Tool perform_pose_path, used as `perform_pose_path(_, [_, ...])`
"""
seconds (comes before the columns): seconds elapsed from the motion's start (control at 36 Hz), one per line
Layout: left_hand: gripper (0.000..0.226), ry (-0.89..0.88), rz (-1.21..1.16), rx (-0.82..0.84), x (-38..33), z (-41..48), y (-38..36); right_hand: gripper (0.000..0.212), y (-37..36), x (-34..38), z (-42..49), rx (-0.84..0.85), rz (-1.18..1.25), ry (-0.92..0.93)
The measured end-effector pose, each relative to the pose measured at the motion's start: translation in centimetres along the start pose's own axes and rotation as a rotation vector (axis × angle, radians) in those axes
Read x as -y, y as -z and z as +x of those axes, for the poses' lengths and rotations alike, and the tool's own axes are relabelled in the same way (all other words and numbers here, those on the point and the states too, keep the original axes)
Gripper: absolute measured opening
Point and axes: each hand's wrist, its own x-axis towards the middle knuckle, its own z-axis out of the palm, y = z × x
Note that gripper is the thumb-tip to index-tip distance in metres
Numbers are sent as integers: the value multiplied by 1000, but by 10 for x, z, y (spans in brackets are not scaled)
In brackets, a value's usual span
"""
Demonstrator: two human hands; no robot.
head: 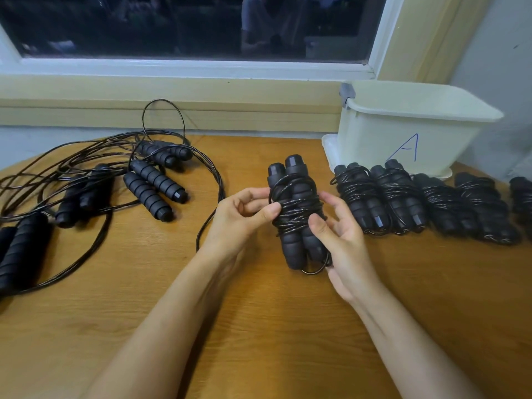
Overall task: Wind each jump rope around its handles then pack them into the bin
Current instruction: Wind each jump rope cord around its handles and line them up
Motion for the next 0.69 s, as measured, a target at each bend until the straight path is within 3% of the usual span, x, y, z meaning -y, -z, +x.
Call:
perform_pose_path(0.36, [44, -22, -43, -188, -1, -5, -12, 44, -2, -18, -1, -192, -676, 457])
perform_pose_path(0.53, [37, -41, -15, -210, 1, -8, -17, 103, -12, -25, -4, -146, -1263, 475])
perform_pose_path(0.69, [47, -78, 49, -137, 2, -10, -21, 119, -10, -23, -3, -260, -1426, 493])
